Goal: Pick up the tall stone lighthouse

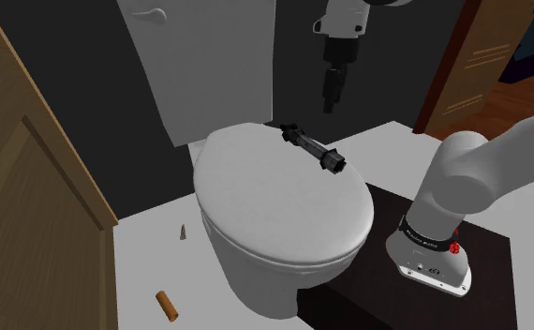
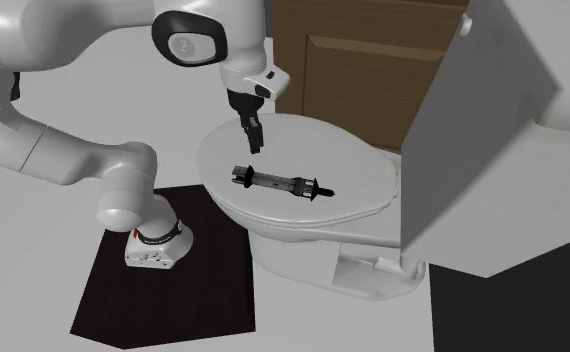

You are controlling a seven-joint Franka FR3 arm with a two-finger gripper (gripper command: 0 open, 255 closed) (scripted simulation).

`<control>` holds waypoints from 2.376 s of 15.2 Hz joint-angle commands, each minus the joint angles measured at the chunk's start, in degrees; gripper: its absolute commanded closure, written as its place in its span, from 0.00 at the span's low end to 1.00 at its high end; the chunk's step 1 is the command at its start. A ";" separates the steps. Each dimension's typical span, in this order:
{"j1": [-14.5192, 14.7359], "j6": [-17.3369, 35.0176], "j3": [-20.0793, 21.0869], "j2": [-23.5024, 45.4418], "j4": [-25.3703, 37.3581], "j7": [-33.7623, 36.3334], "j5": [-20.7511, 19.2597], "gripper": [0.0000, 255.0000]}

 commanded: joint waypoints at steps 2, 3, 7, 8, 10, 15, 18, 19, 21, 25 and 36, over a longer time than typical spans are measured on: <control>-0.90 2.11 0.91 0.98 -0.95 2.69 0.05 0.00; -1.84 4.20 1.81 2.04 -1.82 5.38 0.07 0.00; -5.73 12.31 5.23 7.03 -4.51 16.20 -0.32 0.00; -6.76 14.26 6.04 8.44 -4.99 18.93 -0.55 0.00; -8.80 18.06 7.52 11.42 -5.76 24.49 -1.21 0.00; -10.69 23.92 8.94 15.04 -8.05 29.82 -2.03 0.00; -10.69 26.47 9.14 15.90 -9.75 29.94 -2.01 0.00; -10.70 27.34 9.21 16.22 -10.30 29.98 -2.01 0.00; -10.70 27.83 9.25 16.41 -10.61 30.00 -2.01 0.00; -10.69 27.87 9.25 16.41 -10.64 30.01 -2.01 1.00; -10.70 23.56 8.91 14.93 -7.80 29.81 -2.04 1.00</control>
